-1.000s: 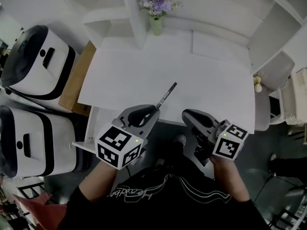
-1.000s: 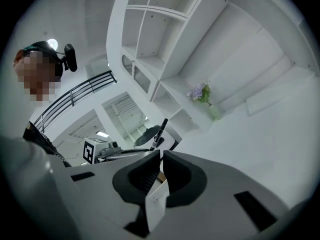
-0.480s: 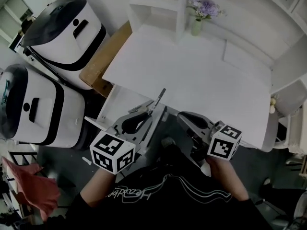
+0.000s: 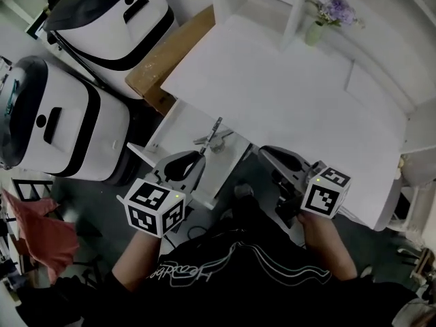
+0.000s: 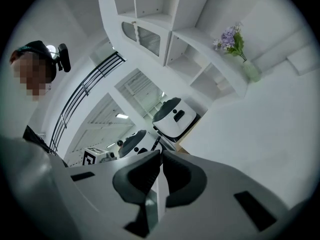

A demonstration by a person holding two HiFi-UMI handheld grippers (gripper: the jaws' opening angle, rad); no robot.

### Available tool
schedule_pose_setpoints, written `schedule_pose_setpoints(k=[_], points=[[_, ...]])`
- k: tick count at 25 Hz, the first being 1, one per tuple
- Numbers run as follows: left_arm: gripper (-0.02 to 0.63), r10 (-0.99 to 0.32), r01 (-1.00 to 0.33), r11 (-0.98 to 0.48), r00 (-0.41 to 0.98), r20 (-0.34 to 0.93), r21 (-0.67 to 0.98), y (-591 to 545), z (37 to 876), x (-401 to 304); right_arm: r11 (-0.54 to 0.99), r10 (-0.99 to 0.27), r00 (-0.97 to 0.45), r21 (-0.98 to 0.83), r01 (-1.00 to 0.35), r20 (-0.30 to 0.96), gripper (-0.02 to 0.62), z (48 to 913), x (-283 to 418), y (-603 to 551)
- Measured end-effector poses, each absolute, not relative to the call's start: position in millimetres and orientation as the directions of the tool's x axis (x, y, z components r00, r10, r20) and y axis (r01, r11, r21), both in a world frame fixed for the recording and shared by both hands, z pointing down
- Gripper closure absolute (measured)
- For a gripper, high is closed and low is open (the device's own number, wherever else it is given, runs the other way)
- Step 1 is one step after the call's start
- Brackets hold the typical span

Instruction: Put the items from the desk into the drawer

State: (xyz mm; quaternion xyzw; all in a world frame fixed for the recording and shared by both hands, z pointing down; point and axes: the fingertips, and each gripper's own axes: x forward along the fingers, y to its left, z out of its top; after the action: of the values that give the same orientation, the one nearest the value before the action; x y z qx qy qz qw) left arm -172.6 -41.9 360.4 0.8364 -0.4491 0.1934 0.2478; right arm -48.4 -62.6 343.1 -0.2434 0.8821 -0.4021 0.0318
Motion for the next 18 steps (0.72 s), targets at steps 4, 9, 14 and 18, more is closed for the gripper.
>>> schedule_pose_setpoints(k=[4,9,14,18], points=[[0.534,-0.667,-0.889,-0.423,0.437,0.603,0.176,-51.9,385.3,-199.9,0.558,-0.414,-0.897,-0.736,-0.384,0.154,0.545,354.2,-62.0,-73.4],[0.534,-0.656,-0.910,-0.414,0.300,0.692,0.003,-68.1,427.9,-232.7,0.553,-0.376,-0.911,-0.748,-0.368,0.171,0.545,365.5,-72.3,-91.7],[0.534,-0.606,-0.893,-0.441,0.219,0.765,-0.093,-87.1,470.0,-254.1,0.539,-0.352,-0.917,-0.760,-0.362,0.187,0.545,376.5,-78.5,-110.5],[0.534,-0.546,-0.838,-0.522,0.186,0.817,-0.158,-106.9,509.0,-260.5,0.528,-0.341,-0.919,-0.768,-0.363,0.201,0.545,384.8,-78.6,-125.3]])
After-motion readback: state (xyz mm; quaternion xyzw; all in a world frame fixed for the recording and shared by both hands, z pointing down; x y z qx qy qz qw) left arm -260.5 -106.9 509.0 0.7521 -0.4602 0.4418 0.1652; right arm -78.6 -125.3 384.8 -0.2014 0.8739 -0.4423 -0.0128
